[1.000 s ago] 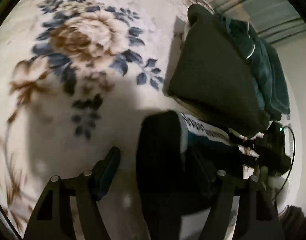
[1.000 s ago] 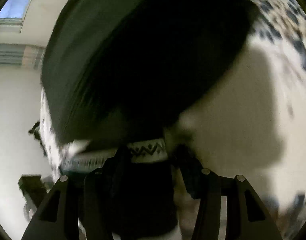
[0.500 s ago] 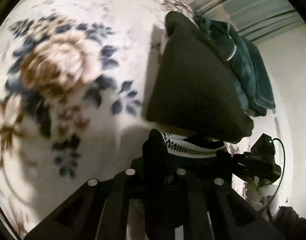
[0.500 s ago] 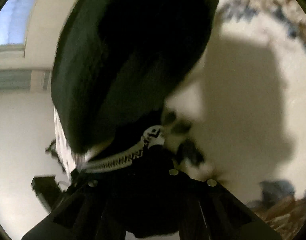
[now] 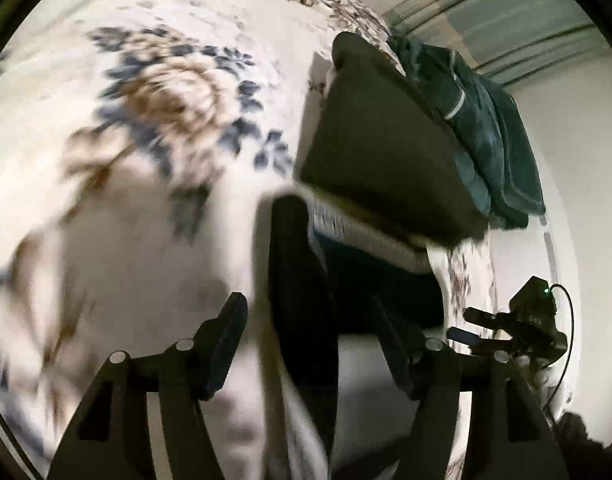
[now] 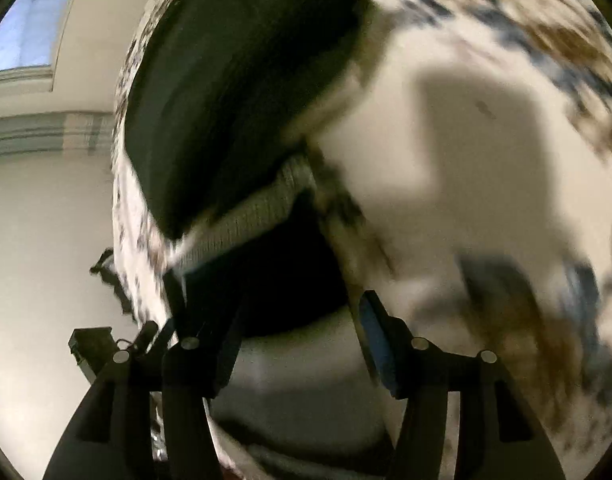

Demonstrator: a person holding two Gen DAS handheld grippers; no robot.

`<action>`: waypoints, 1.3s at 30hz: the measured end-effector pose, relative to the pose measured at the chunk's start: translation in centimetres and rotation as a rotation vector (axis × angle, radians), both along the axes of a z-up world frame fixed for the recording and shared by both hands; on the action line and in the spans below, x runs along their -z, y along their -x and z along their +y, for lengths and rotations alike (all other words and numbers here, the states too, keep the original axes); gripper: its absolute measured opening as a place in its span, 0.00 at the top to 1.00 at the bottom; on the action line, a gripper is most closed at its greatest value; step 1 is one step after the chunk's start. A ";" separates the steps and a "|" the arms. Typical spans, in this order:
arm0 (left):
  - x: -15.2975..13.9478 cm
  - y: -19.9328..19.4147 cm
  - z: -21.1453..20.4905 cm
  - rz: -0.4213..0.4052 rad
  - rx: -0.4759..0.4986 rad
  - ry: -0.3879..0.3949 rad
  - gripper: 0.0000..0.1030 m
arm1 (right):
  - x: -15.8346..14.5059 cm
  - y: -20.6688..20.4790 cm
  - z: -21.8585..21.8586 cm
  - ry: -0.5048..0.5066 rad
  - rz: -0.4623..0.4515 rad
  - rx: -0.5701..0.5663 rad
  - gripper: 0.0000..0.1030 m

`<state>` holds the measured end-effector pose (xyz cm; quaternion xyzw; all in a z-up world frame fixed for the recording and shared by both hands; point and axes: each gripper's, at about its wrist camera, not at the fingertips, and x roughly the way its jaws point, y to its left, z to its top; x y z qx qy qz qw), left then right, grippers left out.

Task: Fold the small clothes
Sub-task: 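Lift the hem with both grippers and fold it toward the collar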

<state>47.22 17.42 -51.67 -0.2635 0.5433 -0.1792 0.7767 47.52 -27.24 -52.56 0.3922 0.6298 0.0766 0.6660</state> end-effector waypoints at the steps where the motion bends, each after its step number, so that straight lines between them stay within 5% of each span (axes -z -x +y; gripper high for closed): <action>1: -0.4 1.8 -0.1 0.000 0.004 -0.022 0.40 | -0.1 1.6 -0.5 -0.007 0.012 -0.004 0.42; 5: -0.5 11.0 -1.1 0.066 0.014 -0.058 0.40 | 0.1 11.2 -2.3 -0.059 0.104 -0.012 0.42; 11: 2.9 24.6 -2.7 0.276 0.034 -0.110 0.40 | 3.0 24.9 -0.8 -0.058 0.243 -0.050 0.42; 19: 5.7 33.2 -2.8 0.336 0.033 -0.128 0.40 | 9.0 38.3 3.0 -0.160 0.386 -0.113 0.42; 27: 5.6 34.5 -3.9 0.289 0.085 -0.255 0.37 | 10.2 39.4 6.4 -0.172 0.364 -0.131 0.42; 39: 6.2 34.8 -5.3 0.259 0.078 -0.280 0.30 | 10.9 40.1 9.9 -0.168 0.353 -0.200 0.42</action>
